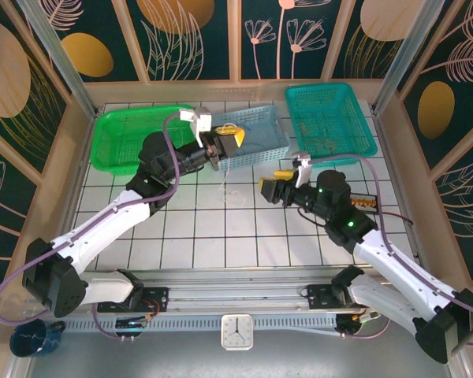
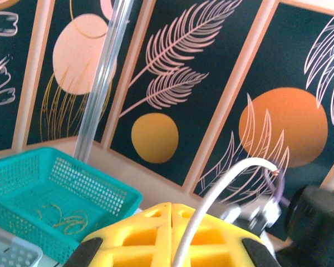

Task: Untangle the cables

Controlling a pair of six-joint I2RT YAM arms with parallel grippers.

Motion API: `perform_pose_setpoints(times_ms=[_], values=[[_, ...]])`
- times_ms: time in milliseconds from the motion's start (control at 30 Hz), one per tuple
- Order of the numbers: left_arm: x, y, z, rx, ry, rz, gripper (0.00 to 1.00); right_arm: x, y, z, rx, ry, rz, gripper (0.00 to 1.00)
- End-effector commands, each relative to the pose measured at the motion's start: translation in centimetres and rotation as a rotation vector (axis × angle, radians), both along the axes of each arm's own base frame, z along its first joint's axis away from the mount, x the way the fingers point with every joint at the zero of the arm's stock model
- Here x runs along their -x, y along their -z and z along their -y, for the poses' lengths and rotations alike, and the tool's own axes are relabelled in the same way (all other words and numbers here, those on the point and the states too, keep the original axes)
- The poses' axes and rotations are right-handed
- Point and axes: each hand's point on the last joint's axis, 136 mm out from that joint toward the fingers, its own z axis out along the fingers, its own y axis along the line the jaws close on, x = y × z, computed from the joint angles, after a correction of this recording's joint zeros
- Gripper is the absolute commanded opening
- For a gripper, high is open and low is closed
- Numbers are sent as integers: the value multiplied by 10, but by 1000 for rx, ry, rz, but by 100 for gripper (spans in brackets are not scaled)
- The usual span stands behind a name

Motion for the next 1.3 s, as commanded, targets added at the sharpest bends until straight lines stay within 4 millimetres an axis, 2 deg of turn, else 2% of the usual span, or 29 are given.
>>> perform_pose_setpoints(times_ms=[0, 67, 167, 300, 400, 600, 767, 1000, 1100, 1267], values=[[2, -24, -2, 28, -7, 21, 0, -3, 19, -2, -18, 1, -11, 68], [1, -30, -1, 32, -7, 26, 0, -1, 42, -4, 0, -10, -40, 68], [1, -40, -1, 41, -6, 40, 0, 1, 66, -6, 6, -15, -66, 69], [2, -53, -2, 58, -7, 55, 0, 4, 83, -13, -13, -35, -87, 69], [3, -60, -3, 70, -5, 59, 0, 5, 87, -22, -25, -52, -89, 69], [5, -66, -5, 84, -3, 65, 0, 0, 82, -45, -33, -85, -70, 70], [6, -71, -5, 88, -1, 69, 0, -16, 76, -61, -37, -81, -49, 71], [9, -80, -8, 101, -1, 81, 0, -43, 80, -83, -41, -70, -51, 69], [10, -84, -10, 107, -7, 87, 0, -51, 90, -92, -32, -77, -65, 62], [10, -90, -11, 106, -20, 97, 0, -64, 106, -90, -29, -42, -98, 8]])
